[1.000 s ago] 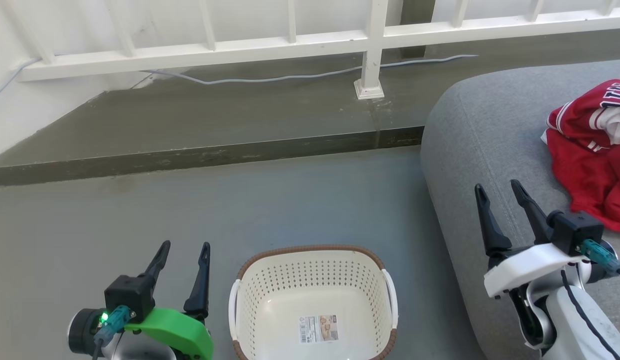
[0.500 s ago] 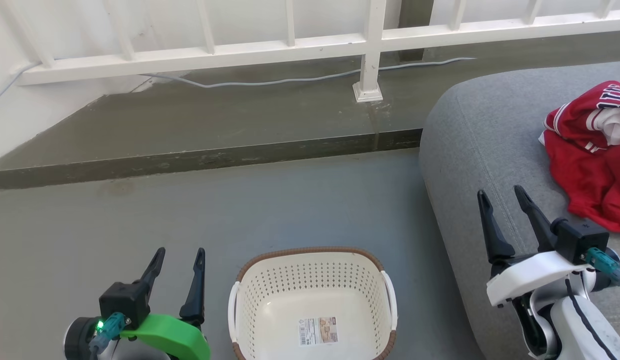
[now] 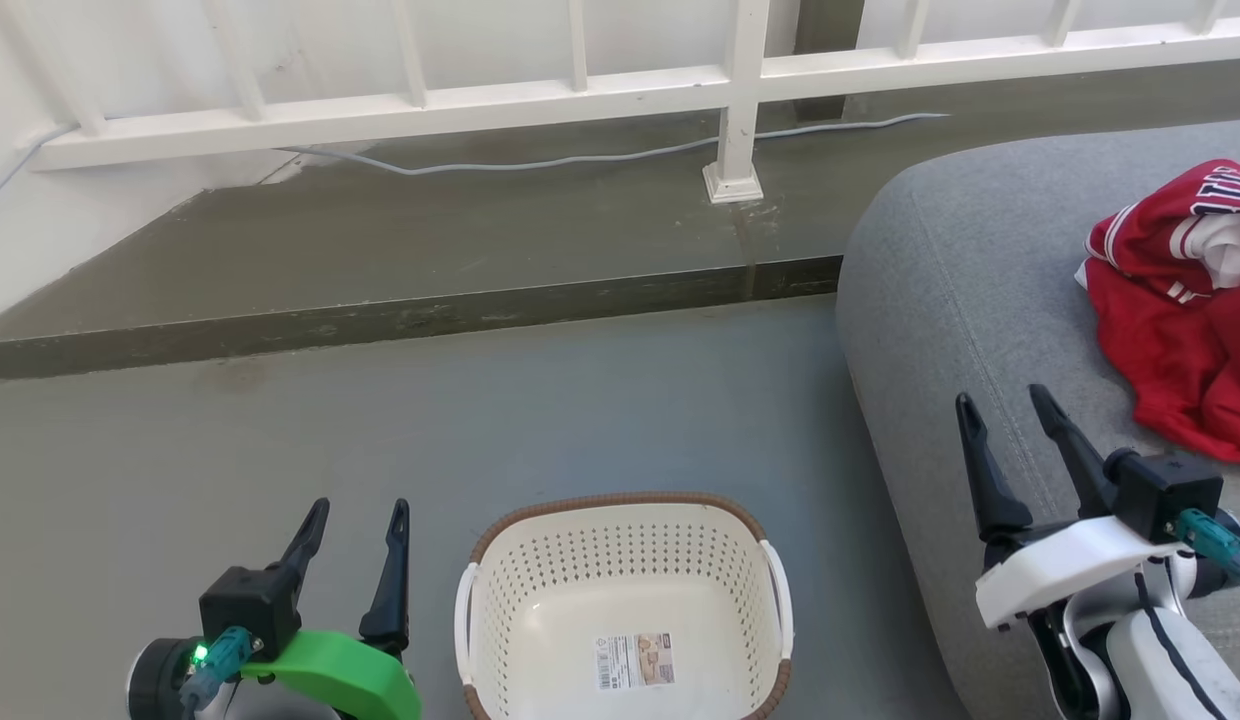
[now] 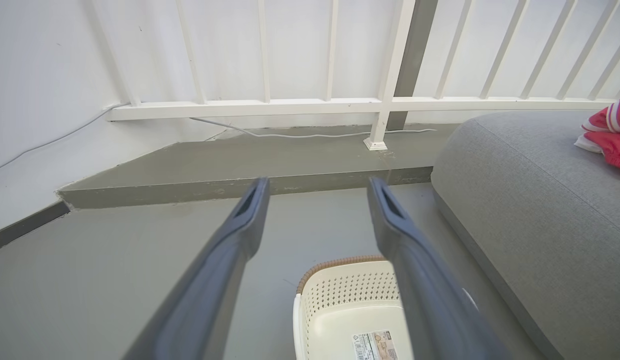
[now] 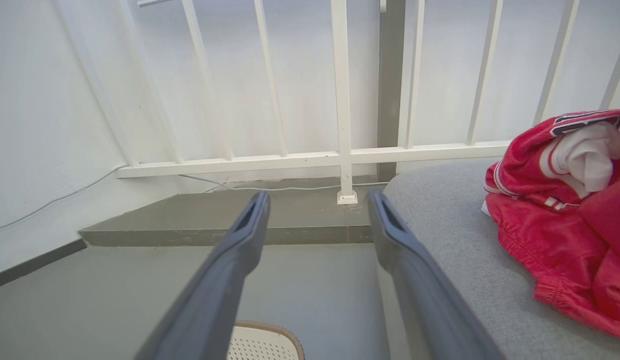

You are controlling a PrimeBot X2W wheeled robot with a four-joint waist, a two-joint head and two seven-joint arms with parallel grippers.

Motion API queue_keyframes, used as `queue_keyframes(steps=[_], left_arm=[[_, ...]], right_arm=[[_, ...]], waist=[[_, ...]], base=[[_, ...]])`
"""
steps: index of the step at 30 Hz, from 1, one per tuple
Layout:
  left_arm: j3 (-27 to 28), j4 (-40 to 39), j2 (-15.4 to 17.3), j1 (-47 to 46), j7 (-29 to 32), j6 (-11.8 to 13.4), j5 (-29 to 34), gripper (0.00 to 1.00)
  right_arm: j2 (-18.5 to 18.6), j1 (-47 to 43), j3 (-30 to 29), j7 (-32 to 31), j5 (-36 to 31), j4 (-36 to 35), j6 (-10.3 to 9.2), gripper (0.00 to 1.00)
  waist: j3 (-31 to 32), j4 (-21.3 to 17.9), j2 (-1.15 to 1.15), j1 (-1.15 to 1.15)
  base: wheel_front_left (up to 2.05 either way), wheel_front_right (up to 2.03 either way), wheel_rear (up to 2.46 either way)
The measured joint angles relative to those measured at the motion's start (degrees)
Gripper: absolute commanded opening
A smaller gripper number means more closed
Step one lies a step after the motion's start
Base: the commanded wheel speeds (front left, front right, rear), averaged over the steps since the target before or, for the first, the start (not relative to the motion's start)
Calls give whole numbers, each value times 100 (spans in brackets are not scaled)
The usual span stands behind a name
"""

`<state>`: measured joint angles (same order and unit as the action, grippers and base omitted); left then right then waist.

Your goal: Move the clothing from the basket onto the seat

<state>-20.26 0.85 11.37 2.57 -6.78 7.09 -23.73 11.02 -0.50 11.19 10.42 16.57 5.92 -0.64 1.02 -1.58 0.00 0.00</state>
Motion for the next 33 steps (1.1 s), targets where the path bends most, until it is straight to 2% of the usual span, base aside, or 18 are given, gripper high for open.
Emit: queue_keyframes(steps=[21,22,29,33], left_arm=[[160,-47,-145,48,26,1,100,100],[155,-36,-148,57,26,0,105,0],[36,435,-244,221,26,0,71,0],[18,426,-291,258,26,-10,-67,0]], right_arm=[[45,-148,-32,-198,25,-348,-99,100],[44,-153,-31,-199,30,-345,-98,0],[-200,-452,80,-198,37,100,-96,0],[-220,-509,75,-198,168,141,-89,0]], waist=[[-9,-16,0,0],[-9,-15,0,0],[-10,-15,0,0],[-16,-10,0,0]], base=[[0,0,0],[0,0,0],[0,0,0],[0,0,0]])
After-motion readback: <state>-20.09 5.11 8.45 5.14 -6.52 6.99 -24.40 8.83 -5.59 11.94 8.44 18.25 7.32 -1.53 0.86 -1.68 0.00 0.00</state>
